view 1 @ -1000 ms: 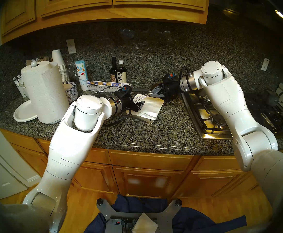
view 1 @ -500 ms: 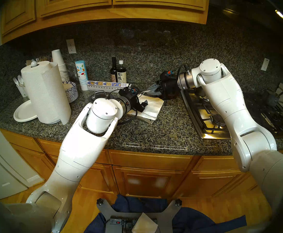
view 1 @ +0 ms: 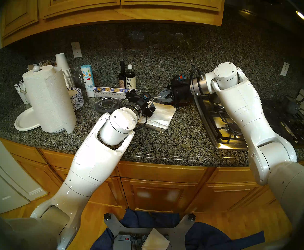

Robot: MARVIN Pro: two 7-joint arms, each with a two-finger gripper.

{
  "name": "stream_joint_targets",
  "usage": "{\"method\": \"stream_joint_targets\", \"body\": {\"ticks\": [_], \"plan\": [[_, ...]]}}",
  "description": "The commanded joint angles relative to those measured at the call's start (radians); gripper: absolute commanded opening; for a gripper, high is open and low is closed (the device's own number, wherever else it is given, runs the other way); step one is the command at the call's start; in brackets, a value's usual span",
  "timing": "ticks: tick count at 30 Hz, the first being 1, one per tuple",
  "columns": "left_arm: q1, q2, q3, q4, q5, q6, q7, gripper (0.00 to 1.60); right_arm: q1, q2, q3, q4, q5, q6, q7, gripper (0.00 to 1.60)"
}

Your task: Take napkin out of napkin holder

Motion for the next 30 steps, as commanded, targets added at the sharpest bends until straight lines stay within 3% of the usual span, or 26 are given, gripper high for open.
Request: {"method": "stream_joint_targets", "body": {"ticks": [1, 7, 13, 30], "plan": [[-0.048, -0.004, -0.025, -0.007, 0.025, -0.018, 0.042, 1.6, 0.028, 0.012, 0.029, -0.047, 0.013, 0.006, -0.004, 0.67], [-0.039, -0.004, -0.04, -0.011, 0.023, -0.027, 0.054, 1.6, 0.017, 0.022, 0.033, -0.071, 0.015, 0.017, -0.002, 0.71], [-0.018, 0.002, -0.057, -0.031, 0.013, -0.032, 0.053, 1.6, -0.001, 0.039, 0.034, -0.101, 0.012, 0.031, -0.001, 1.04], [0.028, 0.033, -0.101, -0.089, -0.016, -0.031, 0.033, 1.6, -0.15, 0.108, 0.061, -0.319, 0.043, 0.111, 0.015, 1.14]]}}
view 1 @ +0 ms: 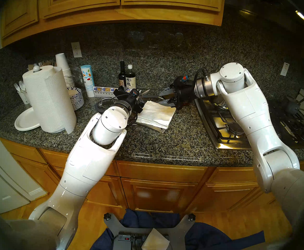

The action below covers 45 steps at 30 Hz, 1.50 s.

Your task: Take napkin out of napkin holder

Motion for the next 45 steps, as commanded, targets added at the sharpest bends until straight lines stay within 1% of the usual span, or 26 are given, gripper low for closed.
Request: {"method": "stream_joint_targets", "body": {"ticks": [1, 4, 5, 7, 9, 14, 21, 25, 27, 31, 32, 33, 35, 37, 41, 45], "plan": [[-0.011, 0.015, -0.023, -0.061, -0.013, -0.018, -0.009, 1.6, -0.053, 0.043, 0.035, -0.123, 0.016, 0.04, -0.002, 1.17], [-0.009, 0.021, -0.025, -0.067, -0.018, -0.016, -0.011, 1.6, -0.079, 0.053, 0.042, -0.148, 0.019, 0.051, -0.002, 1.22], [-0.008, 0.022, -0.027, -0.068, -0.023, -0.016, -0.012, 1.6, -0.097, 0.06, 0.047, -0.173, 0.017, 0.061, -0.01, 1.25], [-0.005, 0.022, -0.038, -0.074, -0.044, -0.021, -0.024, 1.6, -0.112, 0.066, 0.05, -0.19, 0.014, 0.071, -0.017, 1.24], [0.001, 0.015, -0.059, -0.089, -0.082, -0.022, -0.045, 1.6, -0.123, 0.071, 0.052, -0.201, 0.009, 0.074, -0.022, 1.24], [0.016, -0.003, -0.116, -0.139, -0.2, -0.017, -0.127, 1.6, -0.149, 0.088, 0.047, -0.218, -0.002, 0.081, -0.024, 1.27], [0.027, 0.008, -0.174, -0.153, -0.302, 0.002, -0.217, 1.6, -0.185, 0.098, 0.046, -0.242, -0.023, 0.097, -0.053, 1.34], [0.035, 0.014, -0.212, -0.156, -0.365, 0.016, -0.279, 1.6, -0.192, 0.096, 0.037, -0.244, -0.046, 0.097, -0.067, 1.37], [0.039, 0.018, -0.231, -0.163, -0.395, 0.025, -0.309, 1.6, -0.191, 0.095, 0.029, -0.245, -0.062, 0.092, -0.072, 1.42], [0.05, 0.017, -0.268, -0.17, -0.438, 0.037, -0.345, 1.6, -0.185, 0.088, 0.018, -0.236, -0.08, 0.088, -0.08, 1.47], [0.051, 0.019, -0.277, -0.172, -0.448, 0.039, -0.355, 1.6, -0.183, 0.085, 0.016, -0.233, -0.084, 0.088, -0.082, 1.47], [0.054, 0.012, -0.298, -0.172, -0.477, 0.044, -0.374, 1.6, -0.18, 0.083, 0.012, -0.228, -0.09, 0.087, -0.084, 1.47], [0.058, 0.018, -0.321, -0.175, -0.507, 0.05, -0.407, 1.6, -0.177, 0.079, 0.008, -0.22, -0.094, 0.085, -0.086, 1.46], [0.064, 0.018, -0.353, -0.186, -0.558, 0.059, -0.453, 1.6, -0.172, 0.075, 0.003, -0.21, -0.1, 0.084, -0.084, 1.46], [0.073, 0.018, -0.408, -0.203, -0.629, 0.082, -0.516, 1.6, -0.165, 0.066, -0.003, -0.189, -0.107, 0.083, -0.08, 1.46], [0.074, 0.019, -0.44, -0.201, -0.66, 0.099, -0.544, 1.6, -0.158, 0.061, -0.005, -0.176, -0.112, 0.08, -0.074, 1.49]]}}
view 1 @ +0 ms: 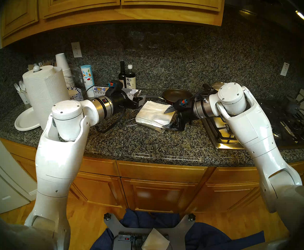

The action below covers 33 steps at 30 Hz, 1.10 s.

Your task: Take napkin out of napkin holder

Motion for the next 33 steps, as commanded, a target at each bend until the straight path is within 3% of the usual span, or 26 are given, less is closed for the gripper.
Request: {"method": "stream_joint_targets", "body": {"ticks": [1, 26, 33], "plan": [[-0.014, -0.004, -0.07, -0.038, -0.072, 0.007, -0.05, 1.6, 0.049, -0.012, 0.004, 0.006, -0.008, -0.006, -0.005, 1.49], [-0.011, -0.015, -0.106, -0.035, -0.066, 0.0, -0.061, 1.6, 0.048, 0.003, -0.051, -0.074, -0.15, -0.049, -0.034, 1.51], [-0.005, -0.015, -0.111, -0.043, -0.065, 0.0, -0.063, 1.6, 0.062, -0.008, -0.052, -0.072, -0.145, -0.042, -0.012, 1.52]]}}
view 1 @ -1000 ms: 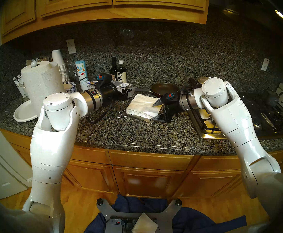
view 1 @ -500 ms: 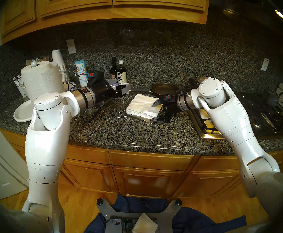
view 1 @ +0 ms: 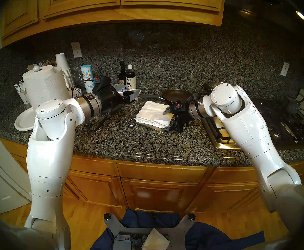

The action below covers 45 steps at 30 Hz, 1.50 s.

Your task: Take napkin out of napkin holder

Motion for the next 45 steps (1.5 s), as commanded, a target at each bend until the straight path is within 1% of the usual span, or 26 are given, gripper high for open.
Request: {"method": "stream_joint_targets", "body": {"ticks": [1, 2, 3, 7, 12, 15, 21, 24, 26, 30, 33, 45], "plan": [[-0.019, 0.0, -0.011, -0.036, 0.0, -0.014, 0.004, 1.6, 0.047, -0.01, 0.013, -0.026, 0.004, 0.011, 0.009, 1.52], [-0.018, -0.001, -0.012, -0.037, 0.0, -0.015, 0.003, 1.6, 0.049, -0.012, 0.013, -0.025, 0.004, 0.012, 0.011, 1.57], [-0.016, -0.001, -0.013, -0.037, 0.0, -0.016, 0.003, 1.6, 0.051, -0.013, 0.014, -0.025, 0.002, 0.013, 0.01, 1.58], [-0.013, 0.0, -0.015, -0.037, 0.0, -0.016, 0.001, 1.6, 0.057, -0.015, 0.019, -0.025, 0.002, 0.015, 0.013, 1.59], [-0.01, 0.001, -0.018, -0.033, 0.0, -0.018, -0.001, 1.6, 0.065, -0.015, 0.018, -0.031, -0.002, 0.018, 0.021, 1.58], [-0.011, 0.001, -0.018, -0.03, 0.001, -0.021, -0.002, 1.6, 0.069, -0.012, 0.003, -0.031, -0.026, 0.014, 0.016, 1.57], [-0.014, 0.002, -0.017, -0.022, 0.003, -0.022, -0.003, 1.6, 0.071, -0.016, -0.004, -0.022, -0.035, 0.009, 0.023, 1.59], [-0.015, 0.002, -0.016, -0.018, 0.006, -0.024, -0.002, 1.6, 0.071, -0.021, -0.003, -0.018, -0.032, 0.009, 0.027, 1.58], [-0.015, 0.002, -0.016, -0.015, 0.007, -0.025, -0.002, 1.6, 0.071, -0.029, 0.006, -0.009, -0.015, 0.012, 0.037, 1.58], [-0.017, 0.003, -0.016, -0.009, 0.008, -0.028, -0.001, 1.6, 0.073, -0.029, 0.005, -0.015, -0.022, 0.014, 0.039, 1.59], [-0.018, 0.003, -0.015, -0.004, 0.009, -0.03, -0.001, 1.6, 0.072, -0.032, 0.012, -0.012, -0.009, 0.019, 0.05, 1.6], [-0.015, 0.005, -0.02, 0.002, 0.013, -0.035, -0.001, 1.6, 0.075, -0.036, -0.012, 0.004, -0.043, 0.007, 0.039, 1.6]]}}
